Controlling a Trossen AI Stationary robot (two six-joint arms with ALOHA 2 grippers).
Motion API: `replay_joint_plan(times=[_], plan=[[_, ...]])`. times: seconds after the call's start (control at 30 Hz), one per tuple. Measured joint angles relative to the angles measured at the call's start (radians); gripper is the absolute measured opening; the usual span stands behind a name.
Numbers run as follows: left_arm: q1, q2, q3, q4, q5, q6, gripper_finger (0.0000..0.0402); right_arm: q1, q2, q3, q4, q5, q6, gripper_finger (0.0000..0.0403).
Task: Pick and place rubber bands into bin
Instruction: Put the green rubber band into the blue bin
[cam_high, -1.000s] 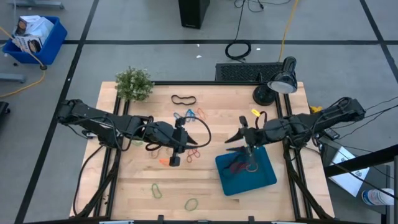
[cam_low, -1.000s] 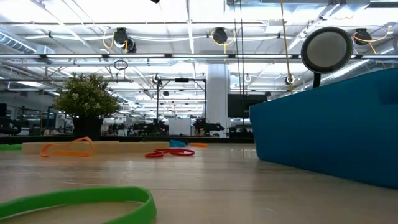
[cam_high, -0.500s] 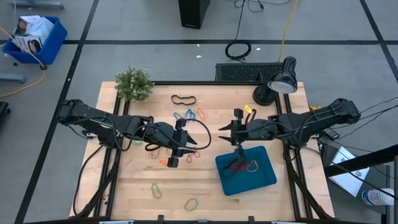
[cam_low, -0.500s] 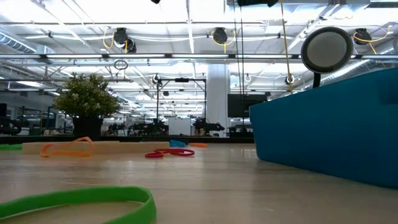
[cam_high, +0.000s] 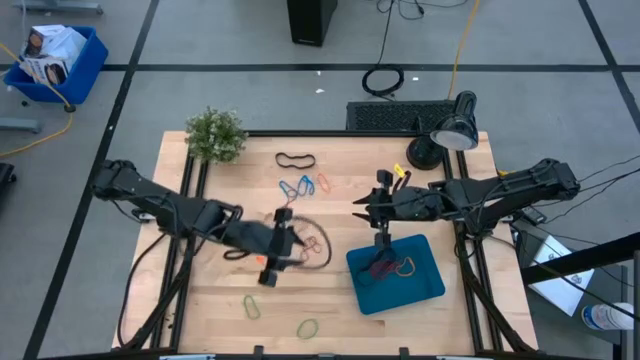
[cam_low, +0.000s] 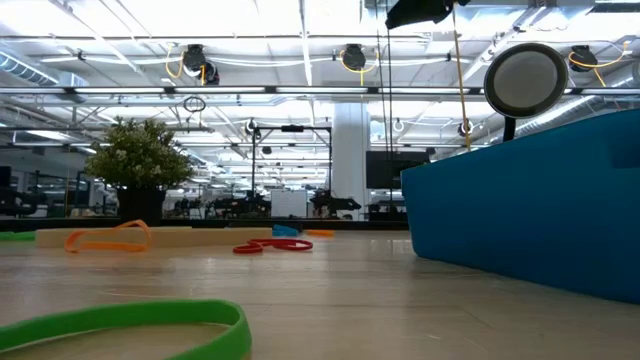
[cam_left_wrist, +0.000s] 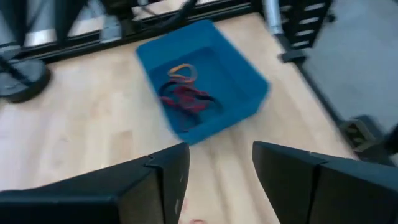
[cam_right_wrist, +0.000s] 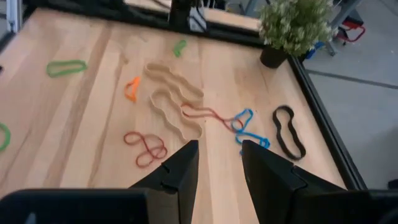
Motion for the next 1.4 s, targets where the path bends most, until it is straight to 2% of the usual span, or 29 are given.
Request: replay_joint_plan(times=[0.2, 0.27, 0.47, 0.53, 0.67, 0.77, 0.93, 1.4], plan=[[-0.09, 0.058, 0.002, -0.021, -0.034, -0.155, 0.0177, 0.0, 0.0, 0.0, -0.022, 0.0, 0.007, 0.012], [-0.113, 0.107, 0.043, -0.059, -0.035, -0.182, 0.0177, 0.0, 0.0, 0.0, -0.033, 0.0, 0.007, 0.0121], [-0.152, 0.349, 0.327, -0.458, -0.059, -0.246, 0.0177, 0.0, 0.0, 0.0, -0.051, -0.003, 0.008, 0.0121], [-0.152, 0.425, 0.402, -0.526, -0.045, -0.287, 0.0177, 0.0, 0.0, -0.003, -0.049, -0.003, 0.017, 0.0121], [-0.154, 0.533, 0.483, -0.51, 0.021, -0.317, 0.0177, 0.0, 0.0, -0.021, -0.05, -0.01, 0.057, 0.0119], [-0.165, 0.592, 0.517, -0.463, 0.034, -0.305, 0.0177, 0.0, 0.0, -0.038, -0.053, -0.065, 0.061, 0.0119], [-0.18, 0.658, 0.522, -0.459, 0.056, -0.294, 0.0177, 0.001, 0.0, -0.056, -0.052, -0.135, 0.075, 0.0117], [-0.191, 0.783, 0.522, -0.38, 0.077, -0.319, 0.0177, 0.002, 0.0, -0.06, -0.04, -0.135, 0.091, 0.0117]])
